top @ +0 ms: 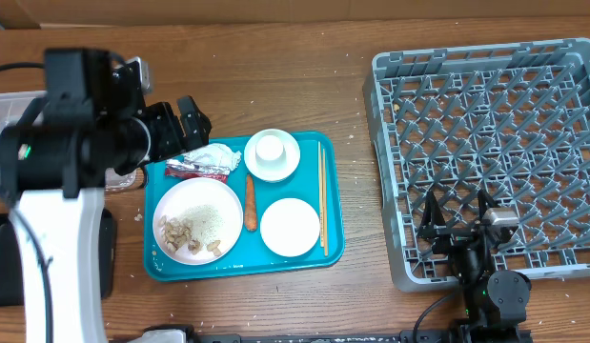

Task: Sort waste into correct bins and load items into the dishwasher
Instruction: 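Move the left gripper over the white plate of rice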

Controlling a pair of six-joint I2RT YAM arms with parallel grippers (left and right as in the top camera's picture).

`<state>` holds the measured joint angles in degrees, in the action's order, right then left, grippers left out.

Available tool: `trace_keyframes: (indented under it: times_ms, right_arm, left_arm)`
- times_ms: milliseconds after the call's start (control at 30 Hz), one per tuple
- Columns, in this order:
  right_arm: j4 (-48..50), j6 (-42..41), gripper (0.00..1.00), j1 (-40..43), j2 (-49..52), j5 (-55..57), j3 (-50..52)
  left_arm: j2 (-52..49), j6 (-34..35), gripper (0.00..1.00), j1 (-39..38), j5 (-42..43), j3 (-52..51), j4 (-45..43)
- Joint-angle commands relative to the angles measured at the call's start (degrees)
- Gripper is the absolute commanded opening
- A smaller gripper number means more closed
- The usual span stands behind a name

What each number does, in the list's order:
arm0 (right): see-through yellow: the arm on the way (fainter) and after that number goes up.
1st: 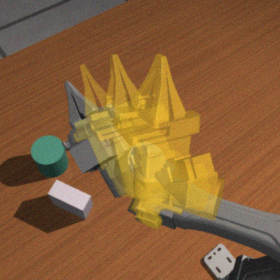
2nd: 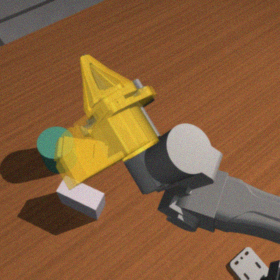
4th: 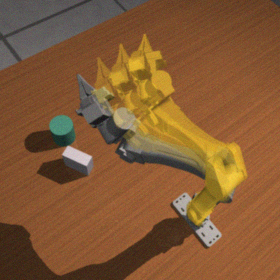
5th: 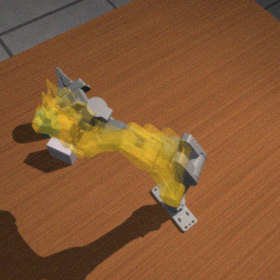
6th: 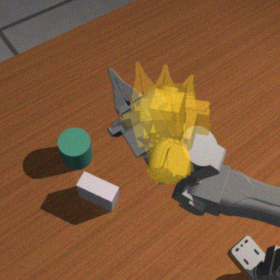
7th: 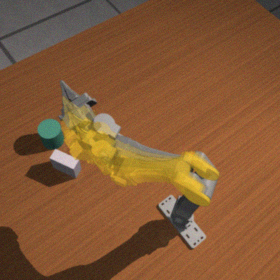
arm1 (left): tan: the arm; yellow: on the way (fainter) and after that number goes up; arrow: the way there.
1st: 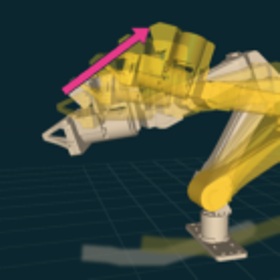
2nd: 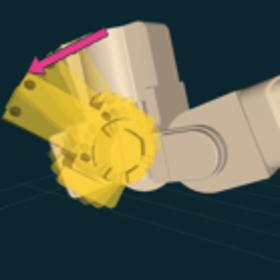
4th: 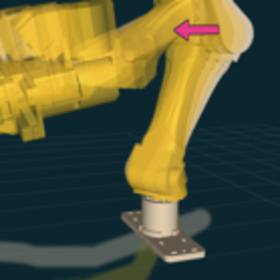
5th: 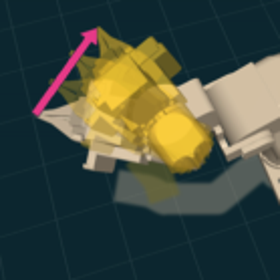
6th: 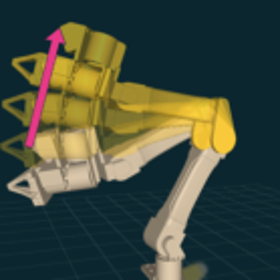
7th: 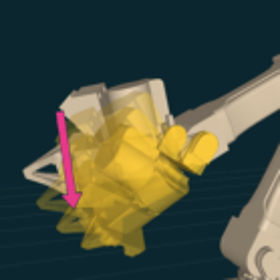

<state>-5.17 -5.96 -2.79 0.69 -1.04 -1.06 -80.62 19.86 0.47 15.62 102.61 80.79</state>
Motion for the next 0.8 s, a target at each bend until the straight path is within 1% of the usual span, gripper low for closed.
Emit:
trace_keyframes:
  times_ms: [0, 100, 133, 200, 267, 400, 533, 633, 667, 733, 767]
  right_arm:
    - [0.33, 0.22, 1.0, -0.46, -0.5, 0.35, 0.59]
    - [0.33, 0.22, 1.0, -0.46, -0.5, 0.35, 0.59]
    - [0.33, 0.22, 1.0, -0.46, -0.5, 0.35, 0.59]
    - [0.33, 0.22, 1.0, -0.46, -0.5, 0.35, 0.59]
    - [0.33, 0.22, 1.0, -0.46, -0.5, 0.35, 0.59]
    - [0.33, 0.22, 1.0, -0.46, -0.5, 0.35, 0.59]
    - [0.33, 0.22, 1.0, -0.46, -0.5, 0.35, 0.59]
    - [0.33, 0.22, 1.0, -0.46, -0.5, 0.35, 0.59]
    - [0.33, 0.22, 1.0, -0.46, -0.5, 0.35, 0.59]
    - [0.33, 0.22, 1.0, -0.46, -0.5, 0.35, 0.59]
    - [0.33, 0.22, 1.0, -0.46, -0.5, 0.35, 0.59]
  left_arm:
    - [-5.66, 4.9, 1.0, -0.17, -8.57, 0.66, 1.22]
    - [-10.03, 5.35, 1.0, -0.17, -8.24, 0.66, -1.7]
    - [-12.92, 7.89, 1.0, -0.17, -8.07, 0.66, -2.84]
    - [-15.78, 9.46, 1.0, -0.17, -7.52, 0.66, -2.05]
    - [-18.23, 9.49, 1.0, -0.17, -4.79, 0.66, -1.05]
    - [-22.77, 9.49, 1.0, -0.2, -3.15, 0.66, 0.63]
    - [-26.93, 11.67, 1.0, -0.15, -7.61, 0.66, 2.45]
    - [-29.35, 15.39, 1.0, -0.13, -14.25, 0.66, 4.2]
    - [-30.64, 16.9, 1.0, -0.13, -18.36, 0.66, 4.26]
    - [-31.89, 17.9, 1.0, -0.13, -21.03, 0.66, 3.32]
    - [-32.59, 17.88, 0.98, -0.13, -21.09, 0.66, 2.51]
